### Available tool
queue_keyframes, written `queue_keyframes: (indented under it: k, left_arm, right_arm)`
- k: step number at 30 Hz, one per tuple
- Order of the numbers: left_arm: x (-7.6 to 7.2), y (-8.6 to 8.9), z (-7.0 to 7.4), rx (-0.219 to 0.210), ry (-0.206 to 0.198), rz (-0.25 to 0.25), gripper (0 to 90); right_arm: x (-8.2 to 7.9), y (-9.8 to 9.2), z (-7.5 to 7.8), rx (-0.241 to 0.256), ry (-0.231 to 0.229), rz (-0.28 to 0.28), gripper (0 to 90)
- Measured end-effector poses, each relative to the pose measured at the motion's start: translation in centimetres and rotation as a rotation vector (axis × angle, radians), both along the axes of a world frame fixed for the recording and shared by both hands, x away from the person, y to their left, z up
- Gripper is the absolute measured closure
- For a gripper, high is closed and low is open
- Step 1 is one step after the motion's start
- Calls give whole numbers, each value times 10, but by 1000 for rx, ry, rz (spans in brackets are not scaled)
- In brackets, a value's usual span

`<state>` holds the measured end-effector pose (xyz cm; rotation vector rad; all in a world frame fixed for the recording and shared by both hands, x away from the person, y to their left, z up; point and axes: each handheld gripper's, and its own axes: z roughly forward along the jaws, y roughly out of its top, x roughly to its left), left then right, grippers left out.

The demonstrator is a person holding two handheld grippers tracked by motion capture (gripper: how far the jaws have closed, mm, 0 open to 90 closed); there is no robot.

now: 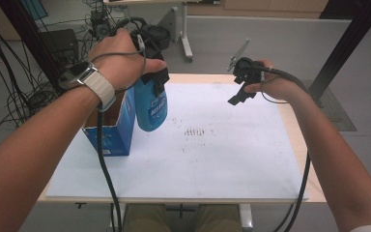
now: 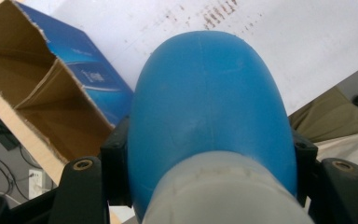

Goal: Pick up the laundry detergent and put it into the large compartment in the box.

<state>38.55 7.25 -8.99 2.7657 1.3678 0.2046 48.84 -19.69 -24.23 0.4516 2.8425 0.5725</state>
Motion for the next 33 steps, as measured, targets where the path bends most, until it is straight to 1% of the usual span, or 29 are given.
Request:
queue_keyframes:
  k: [1, 2, 3, 6, 7, 9, 11, 14, 15, 18, 19, 26, 33]
  left_arm:
    - [2, 2, 4, 3, 5, 4, 379]
    - [2, 2, 4, 3, 5, 4, 379]
    - [5, 5, 9, 2, 6, 19, 379]
    - [9, 9, 18, 0, -8, 53, 379]
    - [11, 11, 20, 3, -9, 55, 379]
    - [14, 16, 26, -5, -21, 90, 379]
    - [19, 21, 30, -6, -20, 111, 379]
    - [25, 29, 34, -7, -30, 145, 379]
    - [27, 32, 34, -7, -35, 152, 379]
    - [32, 40, 37, 2, -31, 174, 379]
    - [32, 40, 37, 2, -31, 174, 379]
    - [36, 52, 39, 9, -44, 224, 379]
    - [37, 60, 39, 7, -44, 241, 379]
  right_arm:
    - [0, 0, 0, 1, 0, -1, 87]
    - [0, 0, 0, 1, 0, -1, 87]
    - [0, 0, 0, 0, 0, -1, 86]
    - [0, 0, -1, 4, 0, -3, 87]
    - [0, 0, -1, 2, 0, -3, 86]
    - [0, -1, -2, 5, -1, -3, 87]
    - [0, -1, -3, 4, 3, -7, 86]
    - [-2, -1, -4, 8, 6, -6, 87]
    - [-1, -1, -5, 7, 6, -3, 87]
    - [-1, -2, -8, 4, 10, -6, 87]
    - [-1, -2, -8, 4, 10, -6, 87]
    - [1, -2, -12, 2, 14, -7, 86]
    - [1, 1, -12, -2, 16, -3, 86]
